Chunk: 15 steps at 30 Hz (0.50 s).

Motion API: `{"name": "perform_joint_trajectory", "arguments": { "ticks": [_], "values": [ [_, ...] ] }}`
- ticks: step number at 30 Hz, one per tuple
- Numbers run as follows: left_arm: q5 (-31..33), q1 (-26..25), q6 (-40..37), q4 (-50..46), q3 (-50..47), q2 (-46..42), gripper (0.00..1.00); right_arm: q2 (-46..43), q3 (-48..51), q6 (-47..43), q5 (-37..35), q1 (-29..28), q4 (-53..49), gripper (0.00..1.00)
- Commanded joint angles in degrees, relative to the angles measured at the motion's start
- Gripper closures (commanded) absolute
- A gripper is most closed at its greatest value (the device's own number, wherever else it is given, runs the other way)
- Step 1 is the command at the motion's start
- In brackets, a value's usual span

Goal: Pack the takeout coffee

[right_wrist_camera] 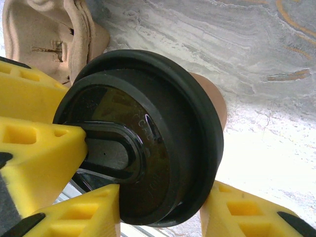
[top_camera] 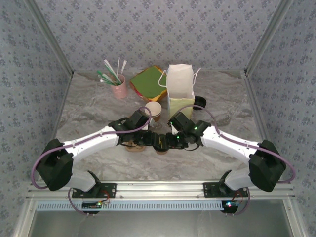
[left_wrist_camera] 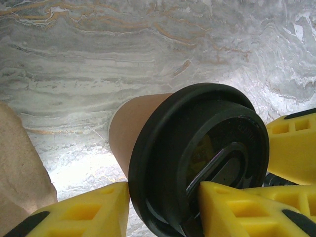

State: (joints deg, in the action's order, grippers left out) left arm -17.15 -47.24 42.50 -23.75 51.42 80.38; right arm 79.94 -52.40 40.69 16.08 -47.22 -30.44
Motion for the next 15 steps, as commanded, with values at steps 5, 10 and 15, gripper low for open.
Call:
{"name": "perform_joint_trajectory", "arguments": {
  "ticks": [5,10,15],
  "values": [
    [3.08,-0.41,-1.28,-4.27,-1.28,2.07,0.58,3.49,0.60,-3.36,-3.67,-1.64,-5.80,0.55],
    [3.13,-0.47,-1.76,-4.81,-0.67,2.39,0.58,-0.86,-2.04,-2.64,-2.56,0.40,-4.78,0.49],
    [2.92,-0.41,-1.72,-4.55,-0.84,2.40,0.58,-3.90,-0.13,-1.76,0.33,3.66,-0.85,0.54]
  ]
}}
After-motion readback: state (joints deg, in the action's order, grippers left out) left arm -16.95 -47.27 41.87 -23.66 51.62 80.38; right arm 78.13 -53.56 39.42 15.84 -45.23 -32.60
